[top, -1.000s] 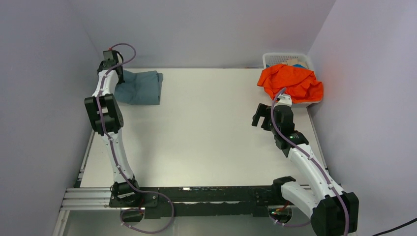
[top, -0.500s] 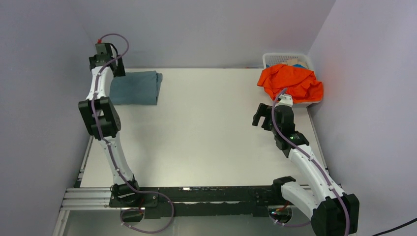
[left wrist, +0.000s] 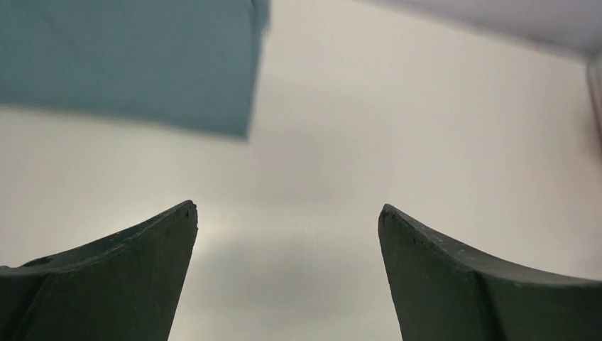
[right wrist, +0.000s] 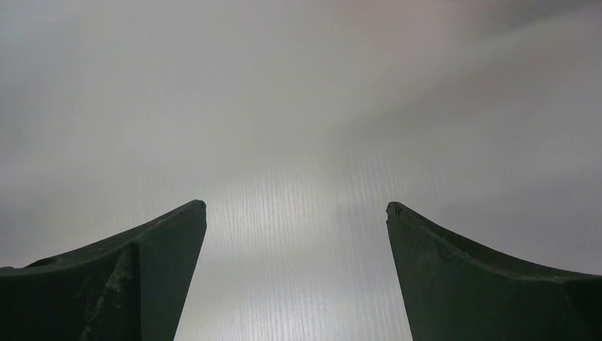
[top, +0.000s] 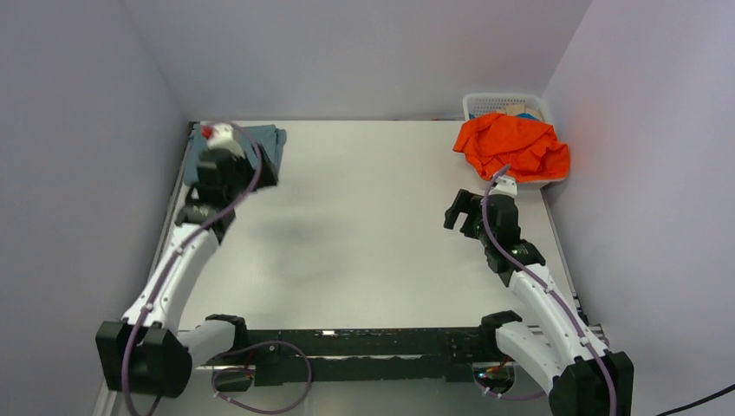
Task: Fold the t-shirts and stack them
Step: Reset both arms
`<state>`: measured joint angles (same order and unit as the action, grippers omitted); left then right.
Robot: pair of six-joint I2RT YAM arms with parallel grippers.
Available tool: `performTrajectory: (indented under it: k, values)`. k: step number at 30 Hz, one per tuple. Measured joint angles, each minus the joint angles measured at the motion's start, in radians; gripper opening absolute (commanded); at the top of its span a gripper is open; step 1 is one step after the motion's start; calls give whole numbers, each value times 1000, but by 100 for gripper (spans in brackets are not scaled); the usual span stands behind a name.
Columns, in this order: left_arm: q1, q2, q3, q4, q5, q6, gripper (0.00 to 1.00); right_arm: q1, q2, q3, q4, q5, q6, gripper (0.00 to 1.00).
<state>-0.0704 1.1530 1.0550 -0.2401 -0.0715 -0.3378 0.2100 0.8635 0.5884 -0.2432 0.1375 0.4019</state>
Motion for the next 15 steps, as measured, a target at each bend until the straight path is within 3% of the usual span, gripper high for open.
performTrajectory:
  k: [4,6,11,15]
  values:
    - [-147,-190,-397,66,27,-67,99,0,3,-32,0,-5,22,100]
    - [-167,-336,-571,69,55,-105,100,0,7,-42,6,-4,31,100]
    - [-176,-534,-656,43,42,-133,99,0,5,-63,32,-4,47,100]
    - [-176,-589,-656,42,5,-138,99,0,-10,-86,53,3,56,100]
